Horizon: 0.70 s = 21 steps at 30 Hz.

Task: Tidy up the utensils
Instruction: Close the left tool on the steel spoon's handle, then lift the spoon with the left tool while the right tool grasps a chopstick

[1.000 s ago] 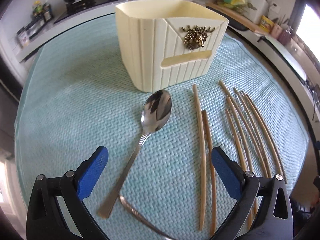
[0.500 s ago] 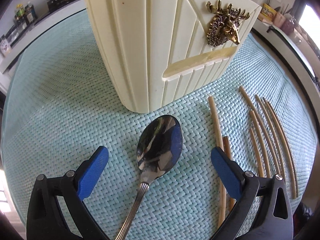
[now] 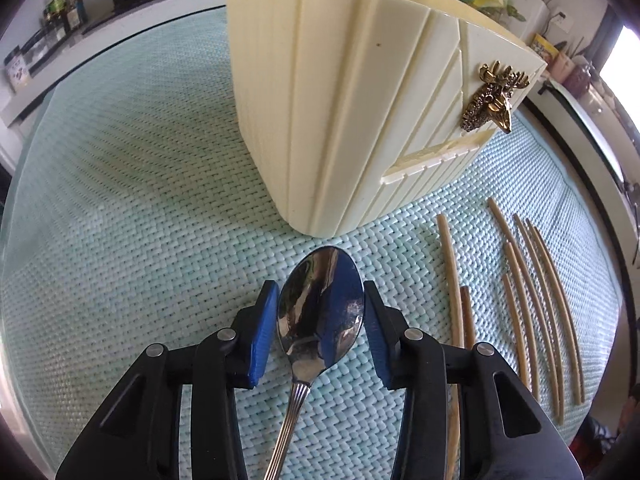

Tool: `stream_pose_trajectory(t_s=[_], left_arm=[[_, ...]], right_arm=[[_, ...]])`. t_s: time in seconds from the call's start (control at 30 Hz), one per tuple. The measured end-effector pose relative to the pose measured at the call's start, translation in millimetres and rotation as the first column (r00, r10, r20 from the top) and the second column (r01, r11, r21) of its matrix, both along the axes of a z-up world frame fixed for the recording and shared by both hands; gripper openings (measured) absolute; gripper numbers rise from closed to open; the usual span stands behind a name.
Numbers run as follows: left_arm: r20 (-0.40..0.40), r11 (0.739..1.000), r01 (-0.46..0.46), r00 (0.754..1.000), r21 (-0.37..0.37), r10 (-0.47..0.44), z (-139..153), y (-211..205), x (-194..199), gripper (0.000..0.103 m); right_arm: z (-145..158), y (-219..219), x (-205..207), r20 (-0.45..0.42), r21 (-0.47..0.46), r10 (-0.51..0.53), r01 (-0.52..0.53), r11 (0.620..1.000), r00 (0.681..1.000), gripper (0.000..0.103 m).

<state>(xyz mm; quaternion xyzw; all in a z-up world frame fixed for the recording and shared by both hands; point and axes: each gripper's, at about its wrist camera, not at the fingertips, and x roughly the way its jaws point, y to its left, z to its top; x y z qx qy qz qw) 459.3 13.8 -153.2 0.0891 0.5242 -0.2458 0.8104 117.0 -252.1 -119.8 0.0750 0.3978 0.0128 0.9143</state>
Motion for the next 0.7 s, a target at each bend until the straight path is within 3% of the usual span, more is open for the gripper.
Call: stream_pose_trajectory(t_s=[0.17,0.23,0.3,0.33,0.4,0.47,0.6,0.7], left_arm=[[0.042,0.998,-0.062,0.997,-0.011,0.062,21,25,-10,0.042],[0.056,0.995,-0.091,0.994,-0.032,0.093,30,47,-14,0.042],[0.063,0.992,-0.121,0.990,-0.045,0.123,37,62,-18,0.042],[0.064,0.990,-0.134,0.989,-0.052,0.137,38,73,-21,0.042],[0.060,0.986,-0.156,0.985,-0.063,0.160,40,89,-24,0.042],[0.063,0.983,-0.173,0.982,-0.069,0.177,43,97,-36,0.042],[0.076,0.979,-0.191,0.978,-0.075,0.196,46,108,-46,0.042],[0.081,0.976,-0.199,0.975,-0.084,0.206,28,102,-60,0.042]], right_arm=[[-1,-31,45,-0.044,0.103,0.002,0.003,0.995,0.999,0.102],[-7,-36,72,-0.080,0.119,0.030,-0.021,0.993,0.996,0.091],[-16,-37,105,-0.132,0.171,0.083,-0.059,0.983,0.988,0.072],[-21,-36,121,-0.164,0.206,0.104,-0.069,0.976,0.981,0.070],[-35,-32,152,-0.230,0.242,0.132,-0.075,0.967,0.964,0.046],[-47,-26,175,-0.291,0.249,0.146,-0.073,0.966,0.946,0.035],[-61,-8,196,-0.374,0.151,0.142,-0.091,0.984,0.916,0.017],[-59,2,202,-0.387,0.098,0.135,-0.104,0.990,0.912,0.013]])
